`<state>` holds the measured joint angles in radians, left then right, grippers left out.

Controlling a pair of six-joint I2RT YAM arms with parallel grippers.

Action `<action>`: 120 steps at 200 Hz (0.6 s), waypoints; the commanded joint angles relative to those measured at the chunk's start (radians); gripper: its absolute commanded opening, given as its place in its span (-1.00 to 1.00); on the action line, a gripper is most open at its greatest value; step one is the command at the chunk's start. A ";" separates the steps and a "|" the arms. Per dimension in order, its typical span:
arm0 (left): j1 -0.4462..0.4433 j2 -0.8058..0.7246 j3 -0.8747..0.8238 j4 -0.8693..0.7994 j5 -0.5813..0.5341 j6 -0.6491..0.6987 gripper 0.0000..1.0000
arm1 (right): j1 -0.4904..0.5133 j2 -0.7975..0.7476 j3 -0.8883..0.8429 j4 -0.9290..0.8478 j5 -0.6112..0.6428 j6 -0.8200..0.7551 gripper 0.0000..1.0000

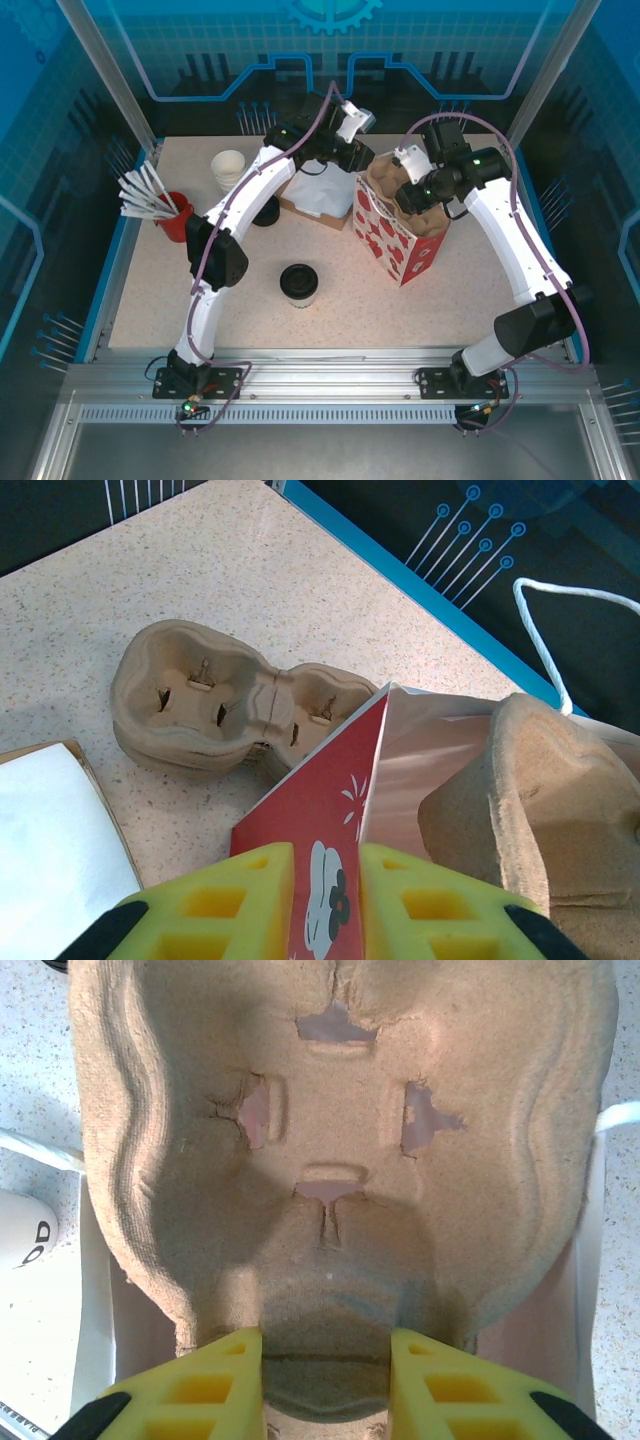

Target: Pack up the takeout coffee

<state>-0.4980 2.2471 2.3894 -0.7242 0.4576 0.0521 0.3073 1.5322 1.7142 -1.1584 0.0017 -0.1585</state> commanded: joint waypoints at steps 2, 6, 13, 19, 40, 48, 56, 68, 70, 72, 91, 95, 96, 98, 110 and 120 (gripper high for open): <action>0.018 -0.040 0.016 0.025 -0.020 -0.002 -0.49 | 0.009 0.013 0.018 -0.078 0.042 -0.016 -0.39; 0.020 -0.041 0.016 0.024 -0.020 -0.003 -0.49 | 0.010 0.013 0.018 -0.078 0.043 -0.016 -0.39; 0.020 -0.041 0.015 0.025 -0.023 -0.005 -0.48 | 0.010 0.014 0.019 -0.083 0.048 -0.016 -0.39; 0.022 -0.040 0.016 0.024 -0.022 -0.005 -0.48 | 0.010 0.015 0.022 -0.085 0.050 -0.016 -0.39; 0.022 -0.040 0.016 0.025 -0.024 -0.008 -0.48 | 0.010 0.020 0.025 -0.093 0.053 -0.016 -0.39; 0.022 -0.041 0.016 0.025 -0.022 -0.008 -0.47 | 0.010 0.024 0.027 -0.097 0.055 -0.018 -0.39; 0.023 -0.041 0.016 0.025 -0.022 -0.007 -0.47 | 0.011 0.029 0.030 -0.102 0.059 -0.017 -0.39; 0.024 -0.041 0.017 0.024 -0.021 -0.009 -0.46 | 0.015 0.034 0.033 -0.106 0.065 -0.019 -0.39; 0.023 -0.042 0.017 0.025 -0.020 -0.009 -0.46 | 0.015 0.034 0.033 -0.106 0.065 -0.019 -0.39; 0.023 -0.041 0.016 0.026 -0.019 -0.009 -0.46 | 0.016 0.035 0.033 -0.107 0.066 -0.021 -0.39; 0.023 -0.041 0.017 0.026 -0.015 -0.011 -0.44 | 0.021 0.038 0.036 -0.110 0.065 -0.021 -0.39; 0.023 -0.040 0.017 0.025 -0.015 -0.012 -0.44 | 0.022 0.039 0.038 -0.112 0.066 -0.022 -0.39; 0.023 -0.041 0.017 0.026 -0.014 -0.012 -0.44 | 0.022 0.039 0.040 -0.113 0.066 -0.022 -0.39; 0.023 -0.040 0.017 0.026 -0.014 -0.012 -0.44 | 0.022 0.039 0.039 -0.113 0.066 -0.022 -0.39; 0.023 -0.040 0.016 0.026 -0.013 -0.012 -0.43 | 0.023 0.040 0.044 -0.117 0.067 -0.023 -0.39; 0.023 -0.040 0.017 0.026 -0.014 -0.012 -0.43 | 0.024 0.040 0.047 -0.121 0.066 -0.026 -0.39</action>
<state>-0.4934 2.2467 2.3894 -0.7204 0.4580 0.0513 0.3202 1.5585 1.7332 -1.1980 0.0380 -0.1589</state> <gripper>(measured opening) 0.282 0.307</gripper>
